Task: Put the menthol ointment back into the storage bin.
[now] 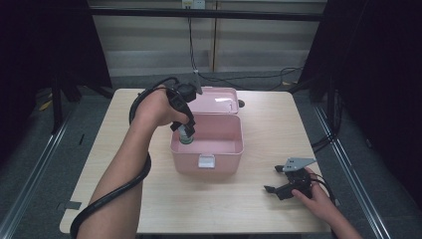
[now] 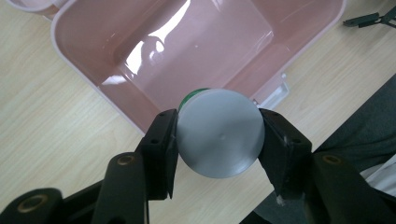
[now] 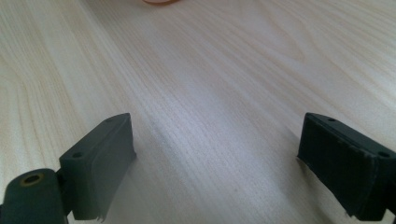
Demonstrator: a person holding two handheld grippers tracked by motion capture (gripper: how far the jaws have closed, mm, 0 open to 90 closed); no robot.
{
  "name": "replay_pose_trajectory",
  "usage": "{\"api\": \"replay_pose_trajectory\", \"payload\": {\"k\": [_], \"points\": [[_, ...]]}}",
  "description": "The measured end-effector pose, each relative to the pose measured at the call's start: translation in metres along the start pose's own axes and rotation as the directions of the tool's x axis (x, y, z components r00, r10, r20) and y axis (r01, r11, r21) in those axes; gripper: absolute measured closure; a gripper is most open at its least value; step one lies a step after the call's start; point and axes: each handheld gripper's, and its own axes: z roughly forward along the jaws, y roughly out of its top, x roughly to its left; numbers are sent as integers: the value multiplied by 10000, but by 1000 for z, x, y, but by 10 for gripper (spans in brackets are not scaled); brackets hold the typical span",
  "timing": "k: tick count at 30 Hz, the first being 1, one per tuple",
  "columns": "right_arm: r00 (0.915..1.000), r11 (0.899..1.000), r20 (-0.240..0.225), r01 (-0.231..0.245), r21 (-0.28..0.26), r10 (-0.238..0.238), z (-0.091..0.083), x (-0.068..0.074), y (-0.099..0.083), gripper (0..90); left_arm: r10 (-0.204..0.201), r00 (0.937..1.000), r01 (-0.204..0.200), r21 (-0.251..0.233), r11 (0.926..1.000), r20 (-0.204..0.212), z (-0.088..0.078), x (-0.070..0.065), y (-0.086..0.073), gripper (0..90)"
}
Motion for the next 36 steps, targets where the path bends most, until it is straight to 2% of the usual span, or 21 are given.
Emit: {"api": "replay_pose_trajectory", "payload": {"k": [3,22,25,33,36], "points": [[10000,10000,-1,-3,-3,3,0,0,0,100,28,10000,-28,-6,10000,-76,3,1,6,502],[10000,10000,-9,10,-4,-10,0,0,0,100,-547,9983,546,-87,9985,-175,34,14,29,502],[10000,10000,-8,7,-4,-7,0,0,0,100,-824,9964,820,-193,9964,-197,39,15,31,502],[10000,10000,-9,11,-3,-11,0,0,0,100,-1083,9939,1074,-411,9934,-215,50,23,35,501],[10000,10000,-8,12,-3,-12,0,0,0,100,-1231,9917,1217,-387,9918,-370,53,25,36,501]]}}
